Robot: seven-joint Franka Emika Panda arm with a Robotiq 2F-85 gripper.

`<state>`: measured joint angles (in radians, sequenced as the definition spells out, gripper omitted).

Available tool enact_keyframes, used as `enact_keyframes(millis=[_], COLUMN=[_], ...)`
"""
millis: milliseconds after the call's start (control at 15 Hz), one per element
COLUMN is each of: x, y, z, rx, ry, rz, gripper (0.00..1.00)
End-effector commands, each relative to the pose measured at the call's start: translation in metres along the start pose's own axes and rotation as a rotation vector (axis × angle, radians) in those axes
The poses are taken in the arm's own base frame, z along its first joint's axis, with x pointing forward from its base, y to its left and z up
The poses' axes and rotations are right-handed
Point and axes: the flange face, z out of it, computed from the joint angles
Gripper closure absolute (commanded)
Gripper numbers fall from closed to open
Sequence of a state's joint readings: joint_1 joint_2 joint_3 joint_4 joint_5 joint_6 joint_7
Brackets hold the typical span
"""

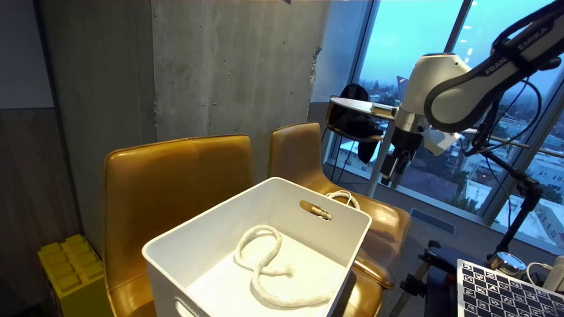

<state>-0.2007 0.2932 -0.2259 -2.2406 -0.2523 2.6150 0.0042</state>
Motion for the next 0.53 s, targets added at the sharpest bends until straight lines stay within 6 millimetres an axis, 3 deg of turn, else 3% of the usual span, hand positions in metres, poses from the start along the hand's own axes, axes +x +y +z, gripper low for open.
enact_keyframes(millis=[0,200,467], x=[0.034,0.062,0.094], y=[0.022,0.034,0.035], z=[0.034,0.063,0.107], rx=[-0.018,-0.035,-0.045], ry=[-0.004,-0.020,-0.045], rz=[0.019,0.032,0.047], gripper=[0.00,0.00,0.00])
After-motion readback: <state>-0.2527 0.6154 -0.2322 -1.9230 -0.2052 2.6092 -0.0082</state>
